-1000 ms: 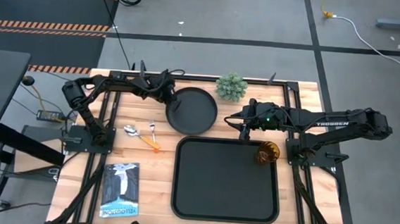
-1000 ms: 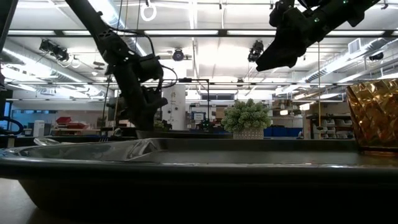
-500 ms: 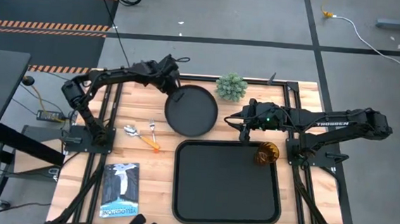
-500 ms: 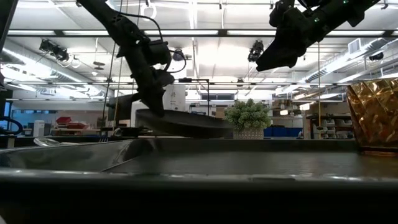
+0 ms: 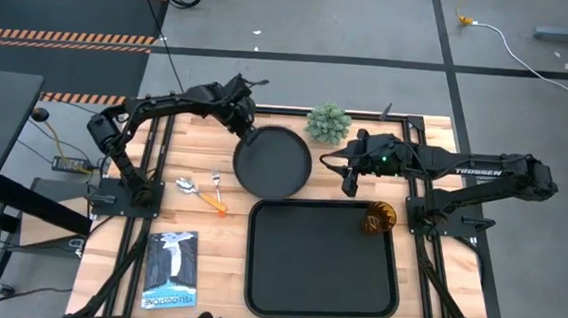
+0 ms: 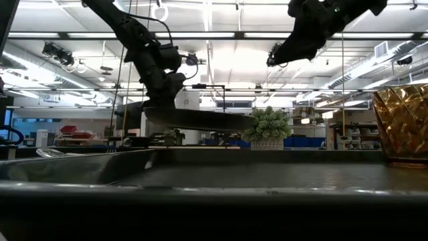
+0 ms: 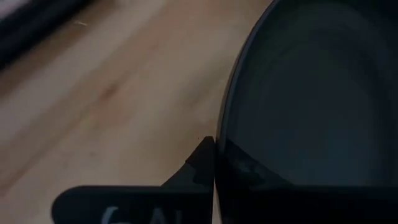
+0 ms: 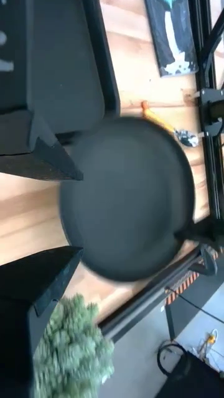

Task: Pick and place plate/cup/fork/spoon on tray
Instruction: Put the black plate on the black serving tray to the bottom of the brown cup

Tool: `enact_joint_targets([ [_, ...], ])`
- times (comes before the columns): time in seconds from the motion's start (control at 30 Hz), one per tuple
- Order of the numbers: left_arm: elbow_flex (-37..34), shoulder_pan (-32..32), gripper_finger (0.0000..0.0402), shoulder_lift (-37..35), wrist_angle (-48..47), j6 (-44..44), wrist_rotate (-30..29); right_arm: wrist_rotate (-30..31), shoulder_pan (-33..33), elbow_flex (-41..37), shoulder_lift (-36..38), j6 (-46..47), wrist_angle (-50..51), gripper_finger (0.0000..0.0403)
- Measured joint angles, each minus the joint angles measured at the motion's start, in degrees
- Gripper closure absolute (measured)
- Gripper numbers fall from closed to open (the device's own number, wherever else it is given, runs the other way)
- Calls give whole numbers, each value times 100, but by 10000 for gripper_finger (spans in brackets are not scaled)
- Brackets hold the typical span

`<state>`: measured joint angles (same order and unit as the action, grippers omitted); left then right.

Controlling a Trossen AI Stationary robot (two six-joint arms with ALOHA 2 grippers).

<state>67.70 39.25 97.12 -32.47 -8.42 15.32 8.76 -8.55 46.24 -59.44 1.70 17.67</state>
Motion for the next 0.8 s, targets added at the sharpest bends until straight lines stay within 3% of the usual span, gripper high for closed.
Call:
enact_joint_targets([
  [0.23,0,-980,389,0,118,-423,-201,-720,-556,157,0,-190,259,217],
  [0.67,0,-2729,390,0,1024,-1406,-909,-987,-983,160,0,-193,446,220],
  [0.8,0,-3051,390,0,1172,-1668,-1056,-858,-995,397,-4,-223,1126,220],
])
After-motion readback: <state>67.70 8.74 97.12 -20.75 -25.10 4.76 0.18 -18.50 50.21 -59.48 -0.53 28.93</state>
